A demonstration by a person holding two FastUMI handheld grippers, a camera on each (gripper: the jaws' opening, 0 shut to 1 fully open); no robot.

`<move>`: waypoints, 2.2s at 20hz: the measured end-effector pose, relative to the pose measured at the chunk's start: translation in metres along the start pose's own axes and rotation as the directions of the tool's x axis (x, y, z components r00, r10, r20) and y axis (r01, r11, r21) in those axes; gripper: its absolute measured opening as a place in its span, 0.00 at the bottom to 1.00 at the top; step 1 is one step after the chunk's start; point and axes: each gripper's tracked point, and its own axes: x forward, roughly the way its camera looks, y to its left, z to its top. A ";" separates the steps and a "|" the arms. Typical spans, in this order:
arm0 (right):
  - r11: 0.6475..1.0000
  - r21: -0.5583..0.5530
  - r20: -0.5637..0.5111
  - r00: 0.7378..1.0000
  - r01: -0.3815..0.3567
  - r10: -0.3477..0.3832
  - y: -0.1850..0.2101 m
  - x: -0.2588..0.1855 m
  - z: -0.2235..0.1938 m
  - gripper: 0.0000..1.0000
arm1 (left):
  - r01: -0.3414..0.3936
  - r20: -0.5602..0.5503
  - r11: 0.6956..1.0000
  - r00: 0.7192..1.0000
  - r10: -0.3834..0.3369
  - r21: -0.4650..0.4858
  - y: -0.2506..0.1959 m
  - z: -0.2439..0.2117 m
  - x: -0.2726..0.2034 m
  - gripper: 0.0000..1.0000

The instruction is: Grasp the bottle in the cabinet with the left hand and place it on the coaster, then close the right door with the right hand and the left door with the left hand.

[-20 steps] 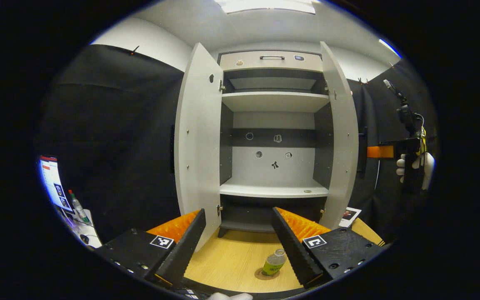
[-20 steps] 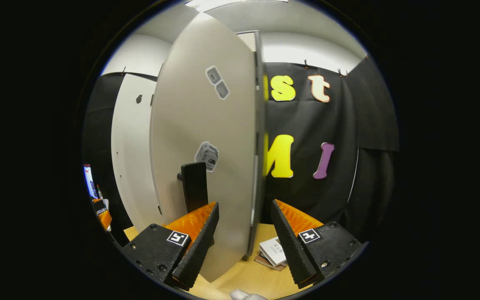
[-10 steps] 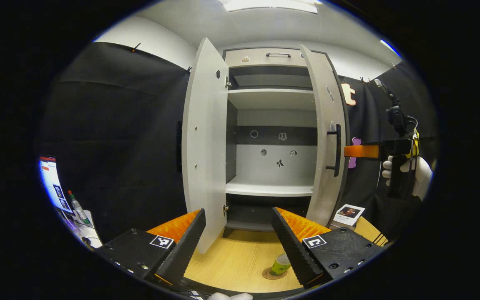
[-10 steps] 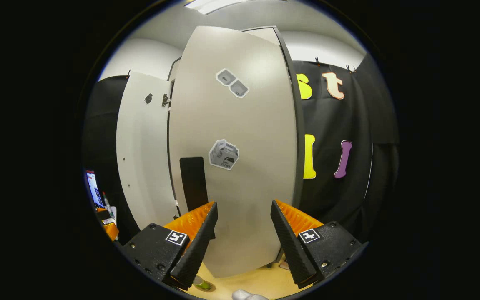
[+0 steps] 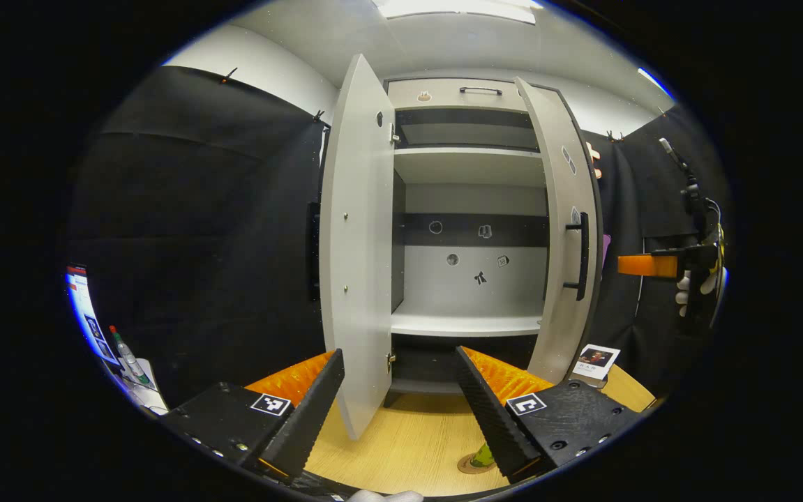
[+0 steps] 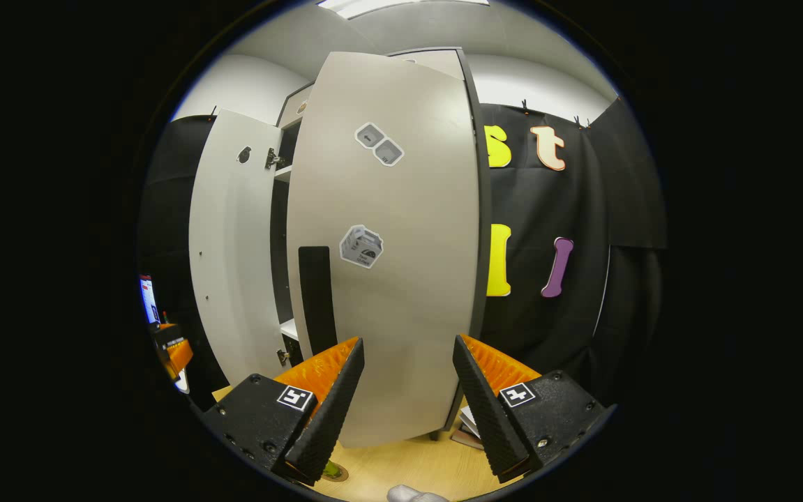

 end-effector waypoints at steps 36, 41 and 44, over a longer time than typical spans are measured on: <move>0.981 0.059 -0.106 0.979 0.183 -0.176 -0.003 -0.084 -0.067 0.80 | -0.059 0.042 0.996 0.998 0.056 0.063 0.192 0.092 0.145 0.92; 0.982 0.060 -0.108 0.979 0.178 -0.170 -0.004 -0.086 -0.069 0.80 | -0.056 0.051 0.996 0.997 0.052 0.063 0.187 0.093 0.145 0.92; 0.982 0.058 -0.112 0.979 0.178 -0.171 -0.006 -0.089 -0.072 0.80 | -0.064 0.056 0.996 0.997 0.060 0.070 0.184 0.093 0.143 0.89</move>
